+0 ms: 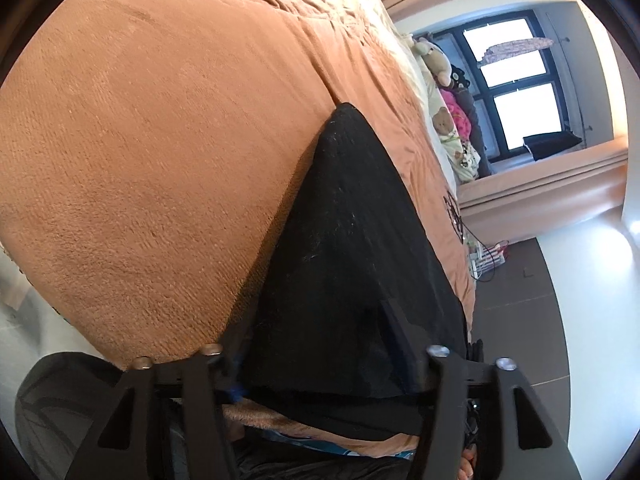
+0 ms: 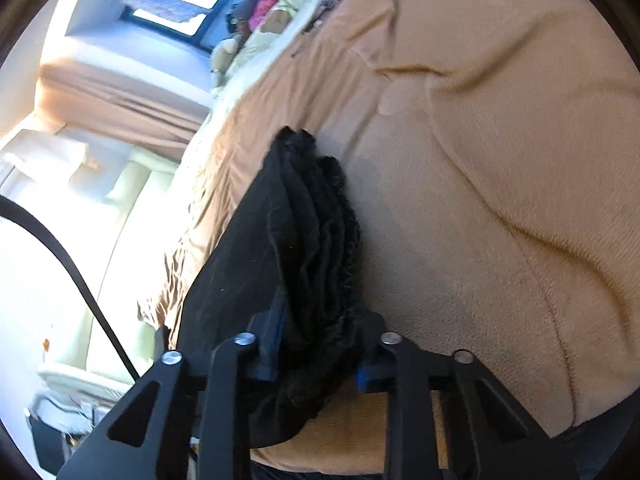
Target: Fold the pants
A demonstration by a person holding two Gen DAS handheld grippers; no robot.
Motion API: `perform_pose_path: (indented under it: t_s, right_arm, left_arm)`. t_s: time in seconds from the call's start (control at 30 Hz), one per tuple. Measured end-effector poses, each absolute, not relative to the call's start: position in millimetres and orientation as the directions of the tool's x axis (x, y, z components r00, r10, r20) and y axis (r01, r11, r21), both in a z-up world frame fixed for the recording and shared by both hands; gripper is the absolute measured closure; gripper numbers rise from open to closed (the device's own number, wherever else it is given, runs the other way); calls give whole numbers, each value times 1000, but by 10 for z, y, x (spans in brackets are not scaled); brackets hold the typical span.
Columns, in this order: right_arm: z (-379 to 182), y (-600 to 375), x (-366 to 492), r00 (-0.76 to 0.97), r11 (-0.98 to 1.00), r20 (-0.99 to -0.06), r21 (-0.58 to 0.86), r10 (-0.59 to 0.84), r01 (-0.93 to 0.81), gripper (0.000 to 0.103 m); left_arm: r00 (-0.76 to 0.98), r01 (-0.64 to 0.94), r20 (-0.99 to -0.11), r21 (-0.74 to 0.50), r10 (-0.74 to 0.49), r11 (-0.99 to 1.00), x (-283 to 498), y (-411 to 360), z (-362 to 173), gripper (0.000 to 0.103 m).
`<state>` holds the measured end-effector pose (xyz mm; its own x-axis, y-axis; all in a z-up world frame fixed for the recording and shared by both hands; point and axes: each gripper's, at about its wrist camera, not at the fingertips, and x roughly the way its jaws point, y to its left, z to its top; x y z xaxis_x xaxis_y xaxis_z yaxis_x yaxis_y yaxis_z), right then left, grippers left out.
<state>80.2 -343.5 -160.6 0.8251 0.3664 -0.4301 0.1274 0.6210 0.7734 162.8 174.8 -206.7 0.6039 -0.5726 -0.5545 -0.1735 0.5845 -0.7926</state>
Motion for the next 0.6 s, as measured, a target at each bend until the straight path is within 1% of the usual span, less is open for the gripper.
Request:
perform_pose_path:
  t_s: [0.03, 0.07, 0.13, 0.17, 0.27, 0.4, 0.47, 0.5, 0.57, 0.6]
  right_arm:
    - [-1584, -3436, 769, 826, 624, -427, 772, 369, 121, 85]
    - [-1574, -3422, 748, 826, 622, -426, 774, 370, 120, 85]
    - [-1567, -3402, 685, 826, 622, -428, 773, 368, 124, 86]
    - [-1564, -3380, 658, 826, 624, -429, 771, 365, 126, 86]
    - [-1581, -3323, 611, 828, 644, -443, 753, 344, 136, 86]
    - [-1611, -3283, 610, 810, 677, -485, 720, 331, 155, 84]
    - [-1465, -3274, 540, 813, 712, -498, 684, 301, 155, 81]
    - [-1411, -3255, 520, 814, 729, -506, 666, 286, 158, 81]
    - [-1259, -3207, 436, 815, 767, -521, 622, 253, 159, 80]
    - [-1194, -3171, 402, 817, 785, -527, 598, 232, 163, 80]
  left_arm:
    - [603, -179, -562, -787, -566, 591, 1604, 1770, -2072, 71]
    - [603, -176, -555, -793, -573, 583, 1591, 1799, -2079, 81]
    - [610, -163, -527, -814, -592, 557, 1559, 1849, -2067, 86]
    - [612, -157, -526, -813, -590, 561, 1544, 1858, -2040, 88]
    - [622, -145, -520, -811, -586, 566, 1512, 1900, -1970, 88]
    - [602, -141, -543, -795, -586, 591, 1495, 1887, -2013, 88]
    - [603, -143, -542, -795, -585, 589, 1494, 1887, -2024, 85]
    - [606, -141, -535, -801, -589, 582, 1485, 1885, -2031, 83]
    - [609, -140, -514, -819, -604, 556, 1470, 1900, -2068, 76]
    - [612, -144, -501, -831, -612, 537, 1459, 1904, -2088, 75]
